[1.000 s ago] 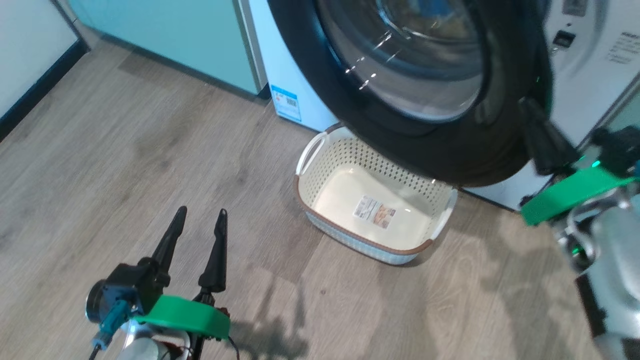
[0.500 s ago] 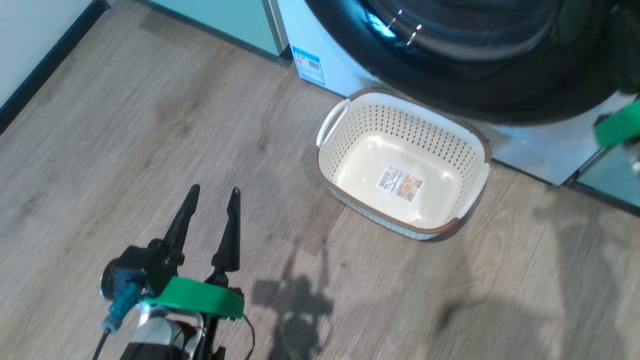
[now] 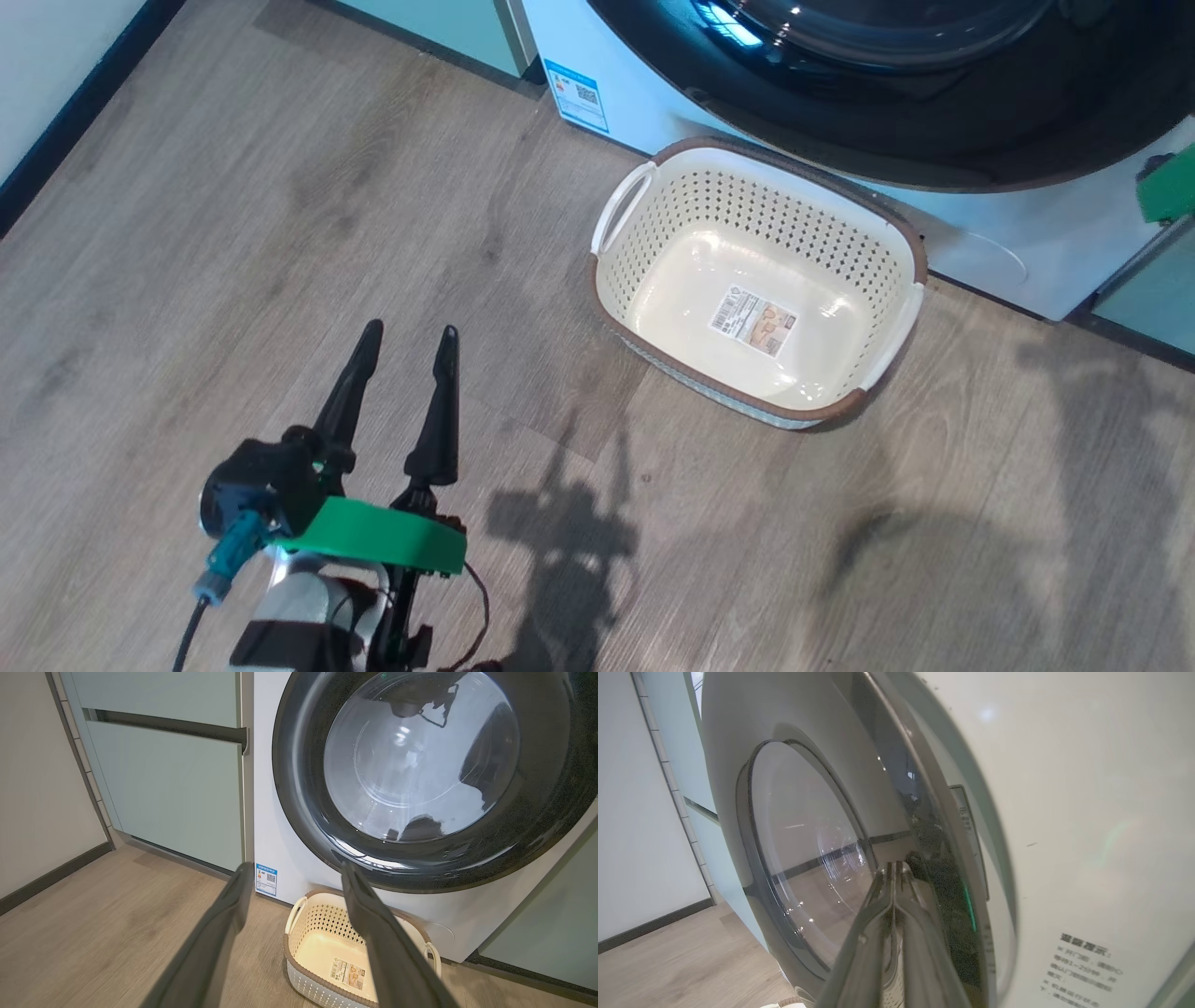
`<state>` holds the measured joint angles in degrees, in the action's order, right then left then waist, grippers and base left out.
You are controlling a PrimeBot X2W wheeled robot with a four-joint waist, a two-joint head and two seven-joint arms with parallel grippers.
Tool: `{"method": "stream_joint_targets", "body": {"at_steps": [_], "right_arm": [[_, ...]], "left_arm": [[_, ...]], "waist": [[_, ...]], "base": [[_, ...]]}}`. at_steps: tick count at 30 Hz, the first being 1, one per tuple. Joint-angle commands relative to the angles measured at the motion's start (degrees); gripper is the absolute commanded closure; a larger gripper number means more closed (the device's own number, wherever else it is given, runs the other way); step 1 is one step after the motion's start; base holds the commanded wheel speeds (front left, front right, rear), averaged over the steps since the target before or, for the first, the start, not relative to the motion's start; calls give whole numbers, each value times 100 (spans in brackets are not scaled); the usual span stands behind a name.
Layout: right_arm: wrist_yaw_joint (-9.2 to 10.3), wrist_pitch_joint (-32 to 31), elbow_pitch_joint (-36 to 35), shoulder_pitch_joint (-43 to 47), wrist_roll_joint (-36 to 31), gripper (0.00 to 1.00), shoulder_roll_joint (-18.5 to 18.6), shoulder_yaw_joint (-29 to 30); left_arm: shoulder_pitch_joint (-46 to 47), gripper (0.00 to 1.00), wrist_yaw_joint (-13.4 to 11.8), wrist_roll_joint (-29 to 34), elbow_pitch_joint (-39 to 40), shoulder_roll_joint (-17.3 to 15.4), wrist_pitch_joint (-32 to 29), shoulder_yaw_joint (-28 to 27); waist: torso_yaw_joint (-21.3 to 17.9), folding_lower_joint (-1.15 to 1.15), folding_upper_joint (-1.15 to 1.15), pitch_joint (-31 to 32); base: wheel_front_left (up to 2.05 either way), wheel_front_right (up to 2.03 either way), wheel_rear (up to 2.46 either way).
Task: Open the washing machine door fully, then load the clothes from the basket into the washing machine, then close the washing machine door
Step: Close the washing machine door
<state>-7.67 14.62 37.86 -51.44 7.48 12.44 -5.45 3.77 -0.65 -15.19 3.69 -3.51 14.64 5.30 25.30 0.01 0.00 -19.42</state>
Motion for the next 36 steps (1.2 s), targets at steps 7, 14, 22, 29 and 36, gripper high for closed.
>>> {"method": "stream_joint_targets", "body": {"at_steps": [7,14,22,29,36], "right_arm": [[19,38,-542,341,125,100,-192,-478],[19,38,-1080,1102,295,100,-256,-655],[19,38,-1794,2292,366,64,-424,-617],[19,38,-2255,3078,338,0,-650,-468],[19,38,-2505,3797,346,0,-841,-284]], "left_arm": [[129,0,57,141,161,-12,35,-353],[63,0,99,233,143,-12,35,-426],[-79,0,132,324,96,-140,36,-487],[-166,0,144,344,102,-268,-72,-472],[-380,0,109,351,137,-345,-238,-453]], "waist": [[-169,-1,0,124],[-441,-1,0,341],[-955,-1,0,689],[-1388,-1,0,1019],[-1742,-1,0,1380]], "base": [[0,0,0],[0,0,0],[0,0,0],[0,0,0],[0,0,0]]}}
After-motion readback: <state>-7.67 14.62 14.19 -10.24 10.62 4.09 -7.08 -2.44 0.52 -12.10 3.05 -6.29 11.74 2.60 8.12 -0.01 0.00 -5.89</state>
